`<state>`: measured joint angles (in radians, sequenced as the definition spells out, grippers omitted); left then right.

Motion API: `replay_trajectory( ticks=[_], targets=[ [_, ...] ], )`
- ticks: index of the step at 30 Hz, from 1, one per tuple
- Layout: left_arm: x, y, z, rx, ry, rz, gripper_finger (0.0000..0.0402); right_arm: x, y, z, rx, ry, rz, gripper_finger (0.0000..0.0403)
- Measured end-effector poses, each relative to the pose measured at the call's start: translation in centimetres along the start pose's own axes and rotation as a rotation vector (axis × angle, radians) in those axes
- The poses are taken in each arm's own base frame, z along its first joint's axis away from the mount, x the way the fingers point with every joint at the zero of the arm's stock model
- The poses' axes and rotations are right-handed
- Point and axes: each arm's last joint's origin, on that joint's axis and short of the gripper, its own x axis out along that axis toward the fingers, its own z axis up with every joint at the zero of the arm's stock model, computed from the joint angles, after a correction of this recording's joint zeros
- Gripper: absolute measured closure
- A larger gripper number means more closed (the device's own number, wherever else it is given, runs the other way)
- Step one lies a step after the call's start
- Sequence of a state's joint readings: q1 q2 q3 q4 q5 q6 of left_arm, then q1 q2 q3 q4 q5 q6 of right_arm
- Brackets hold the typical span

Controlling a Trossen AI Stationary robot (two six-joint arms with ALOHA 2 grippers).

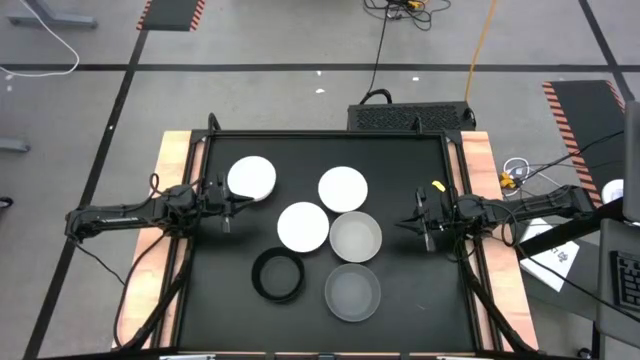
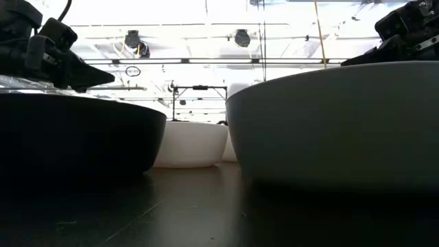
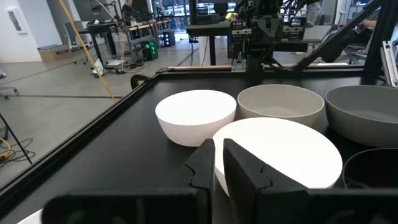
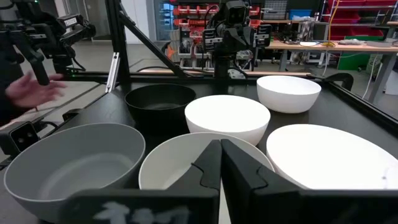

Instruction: Nest bowls inside each other

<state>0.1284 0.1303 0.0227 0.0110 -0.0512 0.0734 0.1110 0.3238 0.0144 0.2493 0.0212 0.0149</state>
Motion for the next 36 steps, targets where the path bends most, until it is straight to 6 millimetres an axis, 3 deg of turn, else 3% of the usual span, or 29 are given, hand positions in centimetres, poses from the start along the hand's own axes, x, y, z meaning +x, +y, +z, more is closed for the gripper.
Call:
replay_trajectory(
  ticks=[13,26,36],
  targets=[
    [0.0,0.1,0.3,0.155,-0.027,0.037,0.0364,0.0,0.0,0.0,0.000,-0.002,0.000,0.0403],
    [-0.1,0.2,1.1,0.009,-0.116,0.045,0.0364,-0.3,0.0,2.3,0.144,-0.245,0.021,0.0403],
    [-0.1,0.2,1.1,-0.014,-0.114,0.039,0.0364,-0.6,0.0,3.2,0.043,-0.341,0.006,0.0403]
  ],
)
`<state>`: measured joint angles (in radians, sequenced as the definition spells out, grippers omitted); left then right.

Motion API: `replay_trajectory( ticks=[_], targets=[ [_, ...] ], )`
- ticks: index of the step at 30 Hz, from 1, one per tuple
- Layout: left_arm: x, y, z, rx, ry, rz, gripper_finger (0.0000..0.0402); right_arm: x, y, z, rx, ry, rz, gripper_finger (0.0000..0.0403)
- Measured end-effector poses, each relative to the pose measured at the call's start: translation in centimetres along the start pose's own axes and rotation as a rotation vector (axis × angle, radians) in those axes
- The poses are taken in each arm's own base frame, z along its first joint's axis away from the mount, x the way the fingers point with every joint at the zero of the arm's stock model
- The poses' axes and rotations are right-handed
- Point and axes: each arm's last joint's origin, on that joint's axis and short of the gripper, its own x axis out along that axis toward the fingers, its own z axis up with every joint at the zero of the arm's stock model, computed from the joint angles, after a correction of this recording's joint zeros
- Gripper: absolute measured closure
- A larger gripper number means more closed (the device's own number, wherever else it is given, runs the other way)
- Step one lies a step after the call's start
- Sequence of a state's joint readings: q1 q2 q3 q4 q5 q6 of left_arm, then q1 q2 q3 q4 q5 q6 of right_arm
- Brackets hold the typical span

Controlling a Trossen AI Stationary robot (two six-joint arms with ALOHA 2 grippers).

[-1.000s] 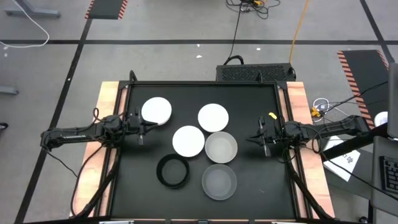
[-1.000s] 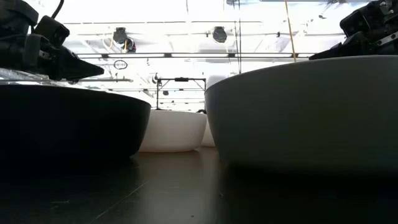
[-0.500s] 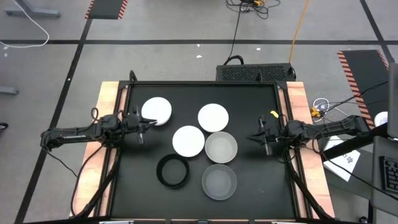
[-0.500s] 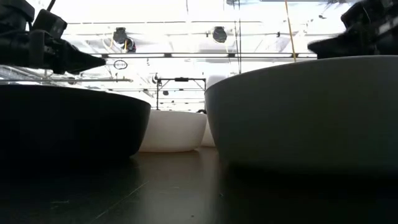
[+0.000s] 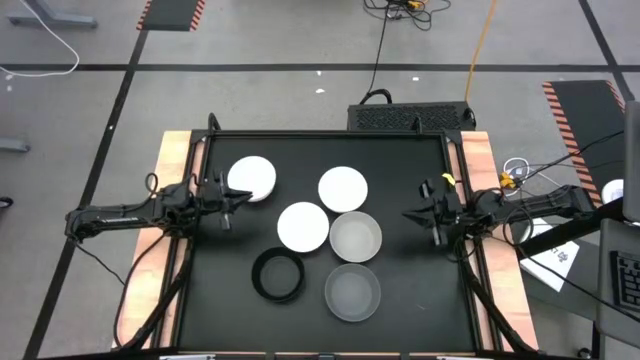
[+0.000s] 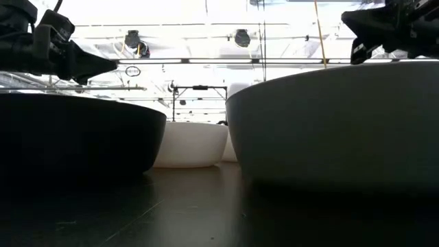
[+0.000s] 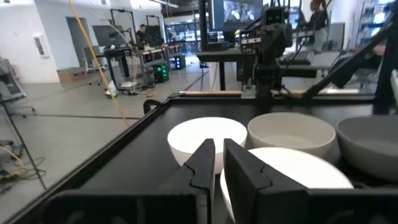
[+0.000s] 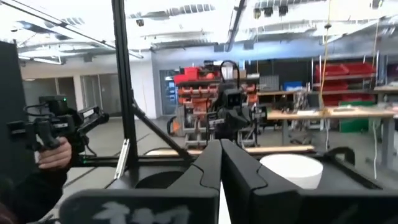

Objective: Nest bowls inside each other
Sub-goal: Stack the top right white bowl into the gray bowl

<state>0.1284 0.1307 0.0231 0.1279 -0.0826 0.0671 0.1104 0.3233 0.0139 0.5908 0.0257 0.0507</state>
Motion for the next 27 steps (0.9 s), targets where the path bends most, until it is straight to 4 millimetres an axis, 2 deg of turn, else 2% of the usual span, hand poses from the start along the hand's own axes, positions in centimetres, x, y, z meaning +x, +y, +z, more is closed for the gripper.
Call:
replay_trajectory(
  ticks=[6,12,16,19,22,26,27],
  targets=[
    [0.0,0.0,0.8,-0.027,-0.080,0.002,0.0364,0.0,0.0,0.0,-0.072,-0.003,-0.003,0.0403],
    [-0.1,0.1,1.6,-0.048,-0.168,0.013,0.0364,0.0,0.0,0.0,-0.031,0.005,-0.006,0.0402],
    [-0.2,0.1,1.8,-0.065,-0.184,0.012,0.0364,0.0,0.0,-0.3,0.004,0.031,-0.009,0.0384],
    [-0.2,0.1,1.8,-0.092,-0.184,0.010,0.0363,0.0,0.0,-0.3,0.016,0.035,-0.011,0.0349],
    [-0.2,0.1,1.8,-0.098,-0.184,0.010,0.0350,0.0,-0.3,-0.4,0.006,0.046,-0.088,0.0294],
    [-0.1,0.1,1.7,-0.092,-0.171,0.010,0.0294,-0.1,-1.2,-1.5,-0.041,0.179,-0.221,0.0202],
    [-0.1,0.1,1.7,-0.091,-0.174,0.011,0.0273,0.1,-1.4,-1.3,-0.045,0.201,-0.245,0.0177]
  ],
)
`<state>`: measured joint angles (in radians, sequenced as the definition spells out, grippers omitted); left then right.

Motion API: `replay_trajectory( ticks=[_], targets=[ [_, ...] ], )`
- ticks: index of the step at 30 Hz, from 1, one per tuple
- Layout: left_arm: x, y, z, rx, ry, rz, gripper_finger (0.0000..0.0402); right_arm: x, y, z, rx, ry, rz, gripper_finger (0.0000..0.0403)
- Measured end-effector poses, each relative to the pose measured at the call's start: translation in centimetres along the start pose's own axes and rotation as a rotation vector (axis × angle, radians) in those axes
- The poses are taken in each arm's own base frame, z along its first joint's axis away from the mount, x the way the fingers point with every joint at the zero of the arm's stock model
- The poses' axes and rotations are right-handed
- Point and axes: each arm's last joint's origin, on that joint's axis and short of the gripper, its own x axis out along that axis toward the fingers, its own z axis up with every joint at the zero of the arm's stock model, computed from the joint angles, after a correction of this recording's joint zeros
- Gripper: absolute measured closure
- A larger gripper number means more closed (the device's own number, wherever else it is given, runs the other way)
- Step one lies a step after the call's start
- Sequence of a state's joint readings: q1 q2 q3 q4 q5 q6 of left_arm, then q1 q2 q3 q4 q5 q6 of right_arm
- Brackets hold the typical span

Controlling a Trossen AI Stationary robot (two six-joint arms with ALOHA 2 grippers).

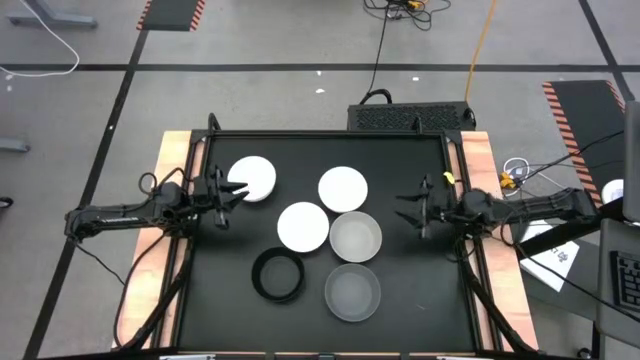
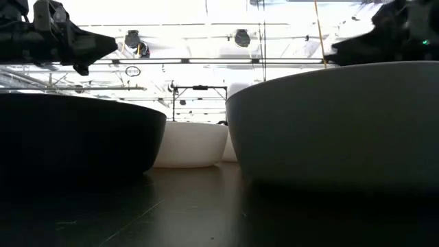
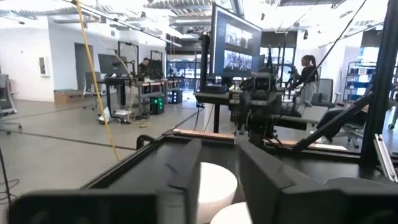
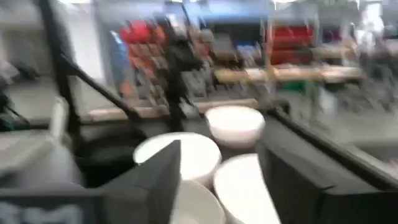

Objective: Nest bowls inside each other
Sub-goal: Stack the top right white bowl into the gray bowl

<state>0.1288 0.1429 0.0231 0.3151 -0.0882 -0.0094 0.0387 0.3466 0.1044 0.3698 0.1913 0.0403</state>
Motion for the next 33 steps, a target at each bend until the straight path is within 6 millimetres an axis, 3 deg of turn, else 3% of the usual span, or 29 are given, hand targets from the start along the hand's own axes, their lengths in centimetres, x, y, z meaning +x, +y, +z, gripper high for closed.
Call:
replay_trajectory(
  ticks=[4,6,10,13,23,25,29,33],
  targets=[
    [0.1,0.2,0.4,0.010,-0.024,0.038,0.0180,0.6,-0.8,2.6,0.019,0.016,-0.091,0.0104],
    [0.1,0.3,1.6,0.012,-0.041,0.063,0.0134,1.0,-1.3,3.6,0.010,0.051,-0.136,0.0085],
    [0.3,0.5,3.6,0.042,-0.004,0.088,0.0055,1.9,-2.2,5.9,-0.009,0.080,-0.211,0.0075],
    [0.4,0.5,4.6,0.087,0.012,0.096,0.0019,2.9,-2.9,6.4,-0.018,0.123,-0.254,0.0078],
    [0.4,0.4,7.6,0.163,-0.119,0.110,0.0002,4.6,-4.0,6.5,-0.102,0.159,-0.308,0.0082],
    [0.4,0.4,7.5,0.115,-0.114,0.076,0.0002,4.6,-4.0,6.3,-0.093,0.160,-0.309,0.0082],
    [0.5,-0.1,7.2,0.211,-0.097,-0.071,0.0002,4.4,-4.1,5.3,-0.076,0.173,-0.309,0.0082],
    [0.5,-0.1,7.1,0.182,-0.090,-0.071,0.0002,4.6,-4.4,5.2,-0.111,0.166,-0.328,0.0083]
  ],
)
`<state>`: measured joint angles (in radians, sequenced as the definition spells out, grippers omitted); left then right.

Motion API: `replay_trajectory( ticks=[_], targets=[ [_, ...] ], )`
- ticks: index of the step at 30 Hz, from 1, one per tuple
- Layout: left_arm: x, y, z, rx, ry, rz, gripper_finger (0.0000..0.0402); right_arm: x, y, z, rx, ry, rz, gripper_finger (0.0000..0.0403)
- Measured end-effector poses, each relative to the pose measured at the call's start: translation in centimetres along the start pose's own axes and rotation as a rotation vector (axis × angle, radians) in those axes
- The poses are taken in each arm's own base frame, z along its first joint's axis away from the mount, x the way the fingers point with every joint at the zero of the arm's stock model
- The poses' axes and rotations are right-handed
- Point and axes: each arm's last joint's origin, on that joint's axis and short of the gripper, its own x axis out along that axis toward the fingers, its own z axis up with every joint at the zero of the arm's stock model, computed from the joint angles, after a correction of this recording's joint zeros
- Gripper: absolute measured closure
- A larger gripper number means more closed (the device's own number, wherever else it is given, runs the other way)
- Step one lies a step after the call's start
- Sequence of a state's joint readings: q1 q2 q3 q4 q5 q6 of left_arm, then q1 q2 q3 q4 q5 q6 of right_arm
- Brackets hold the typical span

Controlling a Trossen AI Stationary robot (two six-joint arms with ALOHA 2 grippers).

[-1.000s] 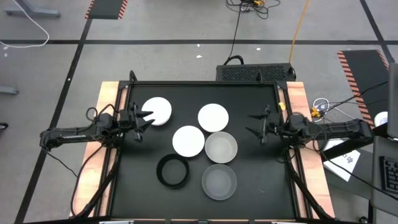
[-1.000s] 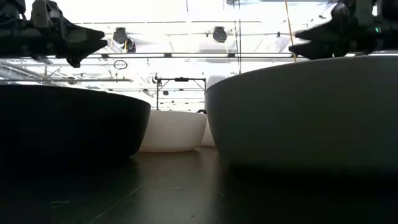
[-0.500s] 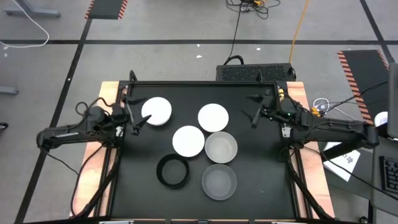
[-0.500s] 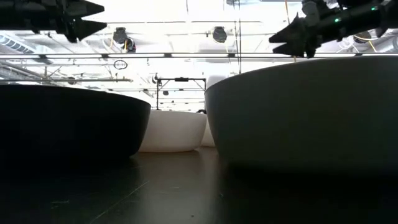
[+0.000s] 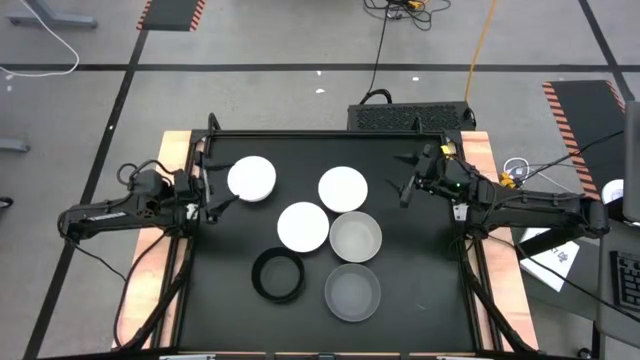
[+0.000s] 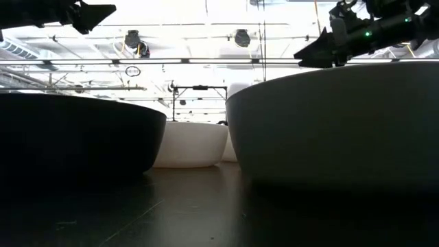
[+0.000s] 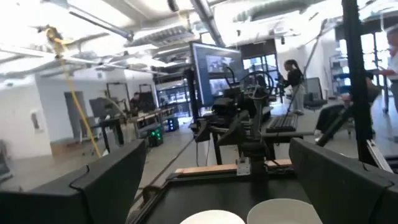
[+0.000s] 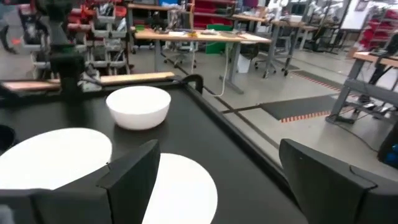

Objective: Nest bowls inside each other
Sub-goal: Stack the top right white bowl into the gray bowl

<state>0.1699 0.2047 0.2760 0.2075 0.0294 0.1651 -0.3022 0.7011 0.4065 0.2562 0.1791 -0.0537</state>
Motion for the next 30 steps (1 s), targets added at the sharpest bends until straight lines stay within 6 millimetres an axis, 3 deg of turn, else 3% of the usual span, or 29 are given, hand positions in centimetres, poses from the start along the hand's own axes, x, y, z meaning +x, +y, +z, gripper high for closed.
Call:
replay_trajectory(
  ticks=[10,17,30],
  targets=[
    [-0.1,0.2,-1.0,-0.073,0.116,0.122,0.0002,0.7,-1.4,0.0,0.018,-0.024,-0.063,0.0083],
    [-0.8,0.4,-2.3,-0.052,0.367,0.218,0.0002,0.8,-1.4,0.0,0.028,-0.022,-0.021,0.0083],
    [-2.6,0.1,-4.2,-0.113,0.287,0.283,0.0002,0.8,-1.0,-0.1,0.032,-0.020,0.106,0.0083]
  ],
)
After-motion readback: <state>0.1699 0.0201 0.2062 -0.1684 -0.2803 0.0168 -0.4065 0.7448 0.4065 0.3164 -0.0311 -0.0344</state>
